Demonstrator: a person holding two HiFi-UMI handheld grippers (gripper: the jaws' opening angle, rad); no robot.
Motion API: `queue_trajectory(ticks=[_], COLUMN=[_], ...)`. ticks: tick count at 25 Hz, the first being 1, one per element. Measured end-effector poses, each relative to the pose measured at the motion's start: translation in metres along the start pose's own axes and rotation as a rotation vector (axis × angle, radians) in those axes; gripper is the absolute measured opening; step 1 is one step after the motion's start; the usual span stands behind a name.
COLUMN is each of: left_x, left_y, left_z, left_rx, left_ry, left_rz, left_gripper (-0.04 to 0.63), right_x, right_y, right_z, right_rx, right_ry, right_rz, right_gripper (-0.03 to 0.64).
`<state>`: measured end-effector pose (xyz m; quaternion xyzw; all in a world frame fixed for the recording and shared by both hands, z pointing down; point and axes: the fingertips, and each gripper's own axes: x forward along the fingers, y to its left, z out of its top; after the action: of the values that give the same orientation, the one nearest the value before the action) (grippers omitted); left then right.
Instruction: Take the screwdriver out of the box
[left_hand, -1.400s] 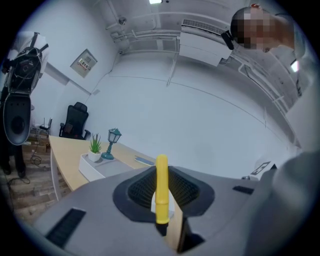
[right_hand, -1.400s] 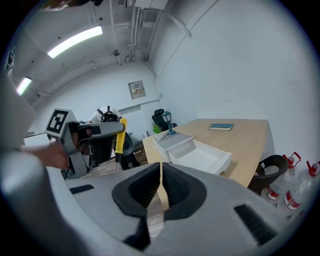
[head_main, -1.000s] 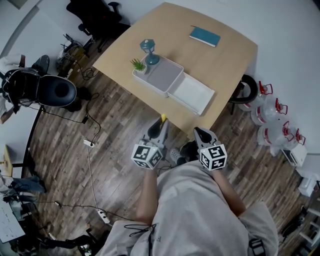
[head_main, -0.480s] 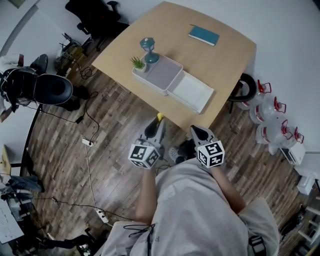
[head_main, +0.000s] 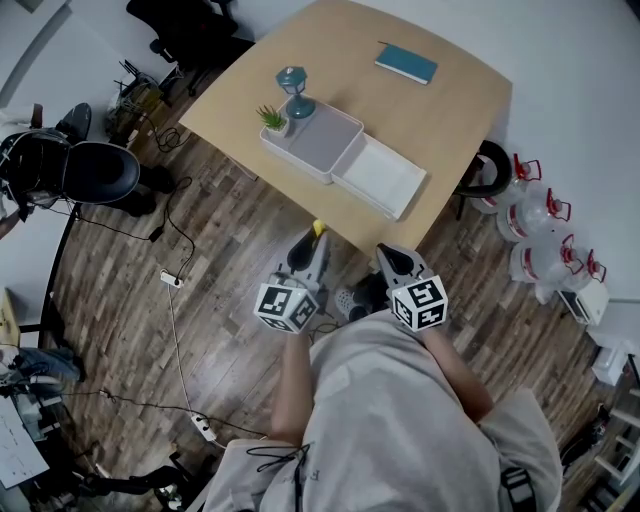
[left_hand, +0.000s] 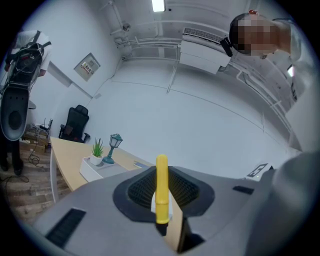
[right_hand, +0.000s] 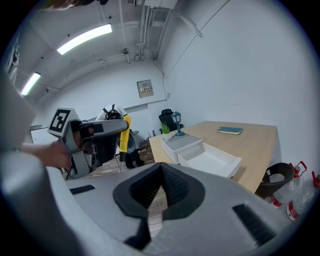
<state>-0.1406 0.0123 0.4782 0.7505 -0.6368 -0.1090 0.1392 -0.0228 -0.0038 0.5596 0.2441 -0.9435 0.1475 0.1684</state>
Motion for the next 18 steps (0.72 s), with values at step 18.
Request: queue_trajectory(ticks=[18], left_x=[-0.002], left_y=[0.010], left_z=[-0.001], left_rx=[0.005], left_ry=[-0.003], left_rz=[0.058], left_gripper=[0.067], right_x=[0.009], right_y=[-0.001], right_z=[0.001], right_rx=[0.012], right_ry=[-0.009], right_rz=[0.033], right_gripper=[0.002])
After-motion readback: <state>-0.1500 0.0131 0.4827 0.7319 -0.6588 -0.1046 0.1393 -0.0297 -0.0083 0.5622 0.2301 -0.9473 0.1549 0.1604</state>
